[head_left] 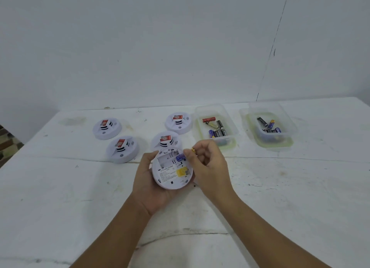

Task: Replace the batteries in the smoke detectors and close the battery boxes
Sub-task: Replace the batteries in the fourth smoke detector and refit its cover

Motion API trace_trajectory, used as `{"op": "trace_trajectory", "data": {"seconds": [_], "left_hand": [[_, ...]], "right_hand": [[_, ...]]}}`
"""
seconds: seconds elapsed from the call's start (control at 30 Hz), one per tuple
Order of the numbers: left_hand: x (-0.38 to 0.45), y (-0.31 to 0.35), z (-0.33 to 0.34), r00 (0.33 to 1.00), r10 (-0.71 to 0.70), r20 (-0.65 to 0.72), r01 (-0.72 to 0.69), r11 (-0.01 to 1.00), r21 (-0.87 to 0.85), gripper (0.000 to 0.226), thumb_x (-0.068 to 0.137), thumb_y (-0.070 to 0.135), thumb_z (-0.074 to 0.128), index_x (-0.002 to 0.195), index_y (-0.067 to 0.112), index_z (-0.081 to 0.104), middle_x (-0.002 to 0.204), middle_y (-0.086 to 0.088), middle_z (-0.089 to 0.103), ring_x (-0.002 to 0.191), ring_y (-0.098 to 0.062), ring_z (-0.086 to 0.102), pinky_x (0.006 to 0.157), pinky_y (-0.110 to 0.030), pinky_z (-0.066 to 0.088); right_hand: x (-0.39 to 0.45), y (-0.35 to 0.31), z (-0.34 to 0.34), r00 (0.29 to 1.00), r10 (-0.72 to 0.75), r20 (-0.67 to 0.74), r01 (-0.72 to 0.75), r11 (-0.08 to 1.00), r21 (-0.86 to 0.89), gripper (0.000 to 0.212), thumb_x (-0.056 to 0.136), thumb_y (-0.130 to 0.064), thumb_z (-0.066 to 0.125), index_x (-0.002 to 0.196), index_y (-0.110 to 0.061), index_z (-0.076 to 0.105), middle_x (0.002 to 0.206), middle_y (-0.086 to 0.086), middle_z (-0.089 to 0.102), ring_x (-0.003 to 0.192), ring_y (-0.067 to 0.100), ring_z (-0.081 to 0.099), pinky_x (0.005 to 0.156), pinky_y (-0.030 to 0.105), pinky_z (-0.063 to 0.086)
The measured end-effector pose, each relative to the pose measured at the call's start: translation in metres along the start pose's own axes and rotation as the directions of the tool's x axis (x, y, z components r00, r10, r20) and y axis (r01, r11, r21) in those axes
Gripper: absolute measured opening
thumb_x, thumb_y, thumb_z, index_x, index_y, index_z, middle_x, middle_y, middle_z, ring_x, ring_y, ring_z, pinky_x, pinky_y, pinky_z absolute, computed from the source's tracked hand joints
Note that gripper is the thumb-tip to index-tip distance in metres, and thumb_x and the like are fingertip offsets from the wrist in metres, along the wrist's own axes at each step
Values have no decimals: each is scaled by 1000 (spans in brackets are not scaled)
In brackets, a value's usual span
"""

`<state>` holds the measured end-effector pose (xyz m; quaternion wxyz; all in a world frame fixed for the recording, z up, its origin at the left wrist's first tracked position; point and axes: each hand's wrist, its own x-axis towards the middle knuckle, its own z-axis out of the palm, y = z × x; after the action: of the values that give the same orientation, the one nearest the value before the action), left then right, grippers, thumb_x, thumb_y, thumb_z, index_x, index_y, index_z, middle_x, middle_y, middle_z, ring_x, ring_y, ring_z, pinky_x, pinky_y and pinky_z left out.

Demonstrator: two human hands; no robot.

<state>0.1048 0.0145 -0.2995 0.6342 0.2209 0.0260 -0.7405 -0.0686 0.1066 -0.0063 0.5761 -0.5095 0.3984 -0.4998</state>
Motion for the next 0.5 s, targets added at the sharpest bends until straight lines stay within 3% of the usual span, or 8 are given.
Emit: {"op": "trace_trajectory", "data": {"seconds": [0.07, 0.1, 0.13, 0.2, 0.23, 0.3, 0.43, 0.5], "left_hand": [[-38, 8, 34, 992, 51, -111, -35, 989, 145, 58, 98, 66, 47, 140, 28, 63, 129, 0, 66, 115, -31, 62, 111, -60, 42], [-102, 6, 104, 990, -17, -139, 42, 983, 177, 52, 101, 52, 49, 128, 13, 69, 126, -12, 68, 113, -34, 63, 109, -55, 45], [-144, 4, 162, 986, -146, -79, 158, 974, 164, 49, 99, 44, 52, 124, 6, 70, 125, -18, 68, 112, -37, 64, 108, -53, 47], [-170, 9, 176, 999, -36, -6, 36, 986, 165, 50, 98, 42, 54, 130, 6, 65, 130, -21, 64, 114, -39, 62, 114, -53, 42], [-148, 5, 168, 998, 6, -70, 7, 983, 183, 50, 99, 42, 53, 134, 7, 62, 132, -22, 62, 116, -39, 60, 118, -53, 37], [-151, 4, 176, 986, -31, -165, 79, 953, 291, 49, 99, 43, 51, 134, 9, 59, 130, -21, 62, 114, -37, 60, 122, -48, 29], [-154, 8, 174, 989, -138, 55, 123, 969, 215, 47, 97, 42, 52, 119, 3, 70, 124, -21, 65, 109, -36, 61, 123, -45, 26], [-149, 7, 172, 990, -138, 17, 131, 967, 217, 47, 97, 42, 53, 115, 3, 72, 123, -21, 65, 109, -36, 61, 123, -47, 27]], "right_hand": [[6, 27, -9, 999, -15, -37, 18, 998, 65, 38, 103, -5, 60, 67, -17, 60, 56, 3, 53, 49, -2, 54, 60, 21, 48], [13, 43, -15, 998, -32, -61, 35, 998, 46, 17, 95, -25, 74, 80, -22, 65, 68, 2, 64, 61, 5, 59, 63, 33, 50], [17, 58, -21, 996, -7, -86, 10, 999, 33, 16, 88, -37, 80, 88, -27, 67, 78, 2, 69, 70, 11, 62, 67, 38, 51], [18, 67, -27, 991, 58, -118, -44, 992, 120, 20, 87, -30, 84, 96, -21, 69, 86, 8, 73, 76, 19, 66, 71, 42, 52], [19, 69, -27, 991, 70, -115, -48, 981, 189, 21, 86, -23, 84, 98, -16, 69, 88, 11, 74, 75, 20, 67, 71, 41, 51], [24, 73, -29, 993, 104, -47, -84, 946, 313, 22, 84, -14, 80, 102, -9, 68, 92, 16, 76, 75, 22, 70, 72, 39, 51], [26, 77, -32, 993, 115, -37, -99, 951, 294, 16, 94, 0, 70, 108, -6, 69, 100, 21, 76, 82, 26, 70, 83, 46, 52], [26, 78, -33, 993, 120, -10, -111, 940, 323, 16, 94, 3, 68, 109, -5, 70, 98, 20, 76, 82, 24, 71, 83, 43, 53]]}}
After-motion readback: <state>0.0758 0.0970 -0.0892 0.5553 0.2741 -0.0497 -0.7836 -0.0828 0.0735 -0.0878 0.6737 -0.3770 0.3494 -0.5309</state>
